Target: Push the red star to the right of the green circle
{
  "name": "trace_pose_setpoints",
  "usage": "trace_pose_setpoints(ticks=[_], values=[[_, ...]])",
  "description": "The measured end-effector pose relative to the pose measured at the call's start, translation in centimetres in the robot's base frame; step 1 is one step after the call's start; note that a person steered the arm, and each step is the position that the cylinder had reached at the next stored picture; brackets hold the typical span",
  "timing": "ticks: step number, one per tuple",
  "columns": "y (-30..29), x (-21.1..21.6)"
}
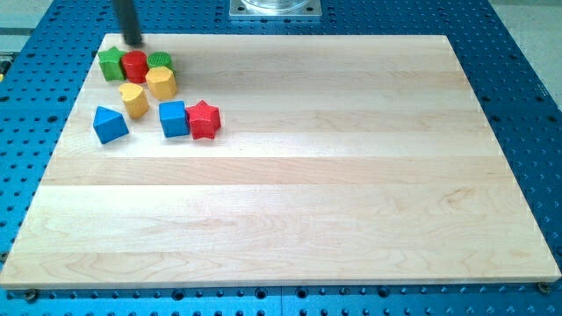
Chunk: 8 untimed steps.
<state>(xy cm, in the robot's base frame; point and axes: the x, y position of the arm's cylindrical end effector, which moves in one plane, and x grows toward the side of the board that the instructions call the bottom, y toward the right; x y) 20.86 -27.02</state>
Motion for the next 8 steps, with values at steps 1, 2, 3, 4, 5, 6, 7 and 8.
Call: trace_pose_setpoints(ticks=[1, 2, 3, 4, 5, 6, 7, 8], values=[[-3.3, 3.3], [1.2, 5.8], [6.1, 6.9], [1.7, 6.4], [4.5, 6.3], [5.8, 4.8], [6.7, 3.8], [11.8, 2.0]])
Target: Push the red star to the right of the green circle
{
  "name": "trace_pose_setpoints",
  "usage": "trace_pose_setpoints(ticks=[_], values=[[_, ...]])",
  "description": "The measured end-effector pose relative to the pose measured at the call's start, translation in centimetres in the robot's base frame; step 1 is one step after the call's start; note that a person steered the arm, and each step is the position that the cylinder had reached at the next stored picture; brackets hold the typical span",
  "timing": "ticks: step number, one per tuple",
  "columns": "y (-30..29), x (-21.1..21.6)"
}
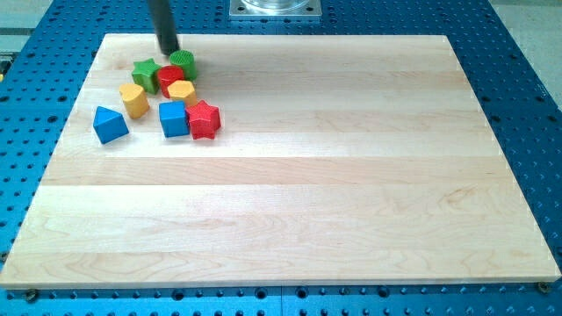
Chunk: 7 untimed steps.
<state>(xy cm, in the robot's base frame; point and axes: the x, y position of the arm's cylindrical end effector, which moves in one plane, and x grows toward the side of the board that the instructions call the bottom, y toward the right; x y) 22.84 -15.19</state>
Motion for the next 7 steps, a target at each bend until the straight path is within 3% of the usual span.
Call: trace_pose_setpoints(ticks=[1, 2, 3, 4, 5, 7], values=[[8.2, 4.7], [8.6, 16.0], [7.3, 22.3], [2.9, 21.0], [3.9, 16.0], [12.1, 12.4]])
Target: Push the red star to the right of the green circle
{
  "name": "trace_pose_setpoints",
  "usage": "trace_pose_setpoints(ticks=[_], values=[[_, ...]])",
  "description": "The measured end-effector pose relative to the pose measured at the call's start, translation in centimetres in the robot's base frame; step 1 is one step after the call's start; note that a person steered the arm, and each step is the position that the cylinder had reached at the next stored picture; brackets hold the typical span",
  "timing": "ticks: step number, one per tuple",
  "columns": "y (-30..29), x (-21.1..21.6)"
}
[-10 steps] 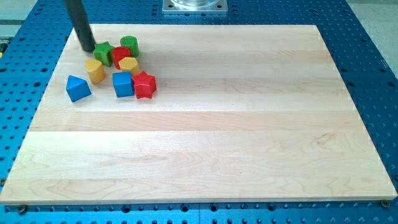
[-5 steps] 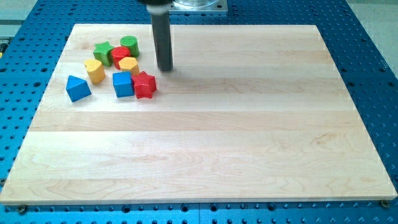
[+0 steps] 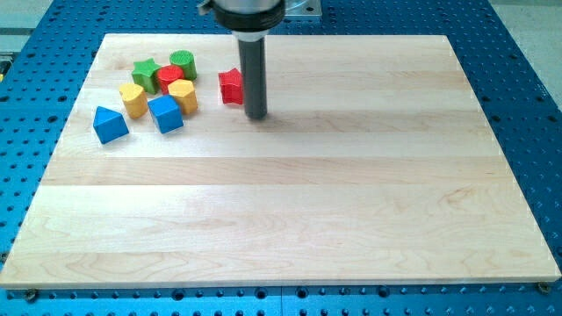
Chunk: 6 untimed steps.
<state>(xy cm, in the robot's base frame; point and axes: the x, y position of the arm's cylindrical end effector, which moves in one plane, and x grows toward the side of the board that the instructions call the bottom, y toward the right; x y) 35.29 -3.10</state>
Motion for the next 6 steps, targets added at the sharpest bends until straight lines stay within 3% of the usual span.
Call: trace_pose_setpoints(ticks=[1, 3, 4, 6], values=[[-6.1, -5.1], [-8.2, -1.2], [-9.6, -6.4], [-8.1, -10.4]])
